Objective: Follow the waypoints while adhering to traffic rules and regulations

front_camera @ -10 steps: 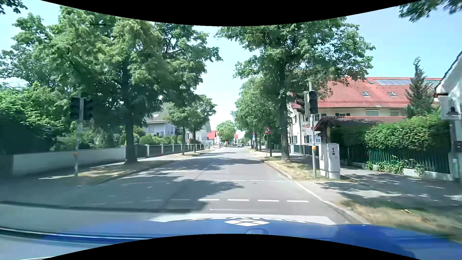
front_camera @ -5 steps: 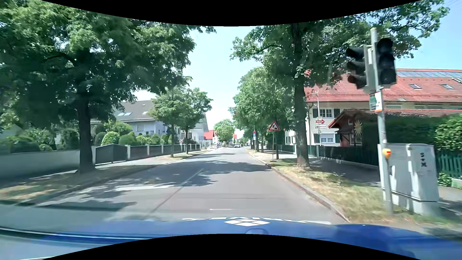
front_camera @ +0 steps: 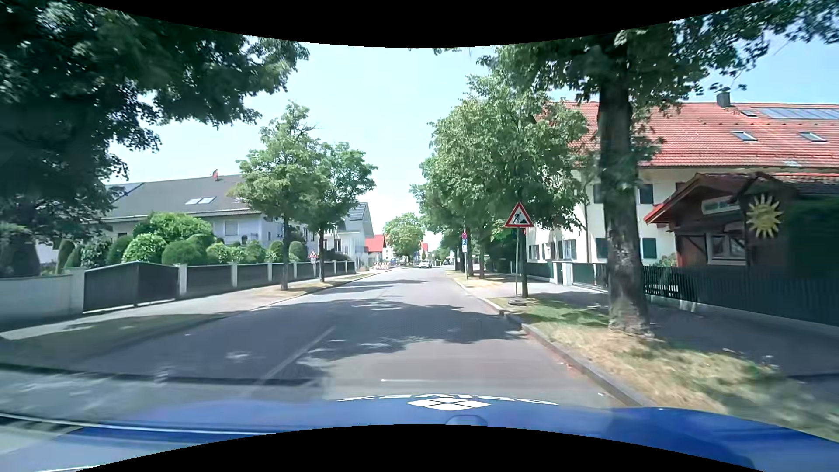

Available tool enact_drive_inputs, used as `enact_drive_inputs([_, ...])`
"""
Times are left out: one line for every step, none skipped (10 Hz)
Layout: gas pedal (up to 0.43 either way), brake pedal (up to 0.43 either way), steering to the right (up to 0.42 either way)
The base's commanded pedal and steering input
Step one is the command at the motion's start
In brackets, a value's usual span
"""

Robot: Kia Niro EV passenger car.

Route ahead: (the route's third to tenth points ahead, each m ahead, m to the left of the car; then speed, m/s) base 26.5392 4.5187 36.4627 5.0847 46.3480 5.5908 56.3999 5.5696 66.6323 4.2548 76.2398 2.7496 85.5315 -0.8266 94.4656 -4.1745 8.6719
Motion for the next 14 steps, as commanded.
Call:
enact_drive_inputs([0.0, 0.0, 0.0])
enact_drive_inputs([0.0, 0.0, 0.0])
enact_drive_inputs([0.0, 0.0, 0.0])
enact_drive_inputs([0.0, 0.0, 0.0])
enact_drive_inputs([0.0, 0.0, -0.001])
enact_drive_inputs([0.0, 0.0, -0.001])
enact_drive_inputs([0.0, 0.0, -0.002])
enact_drive_inputs([0.0, 0.0, -0.002])
enact_drive_inputs([0.0, 0.0, -0.002])
enact_drive_inputs([0.0, 0.0, -0.002])
enact_drive_inputs([0.0, 0.0, -0.002])
enact_drive_inputs([0.0, 0.0, -0.002])
enact_drive_inputs([0.0, 0.0, -0.002])
enact_drive_inputs([0.0, 0.0, -0.002])
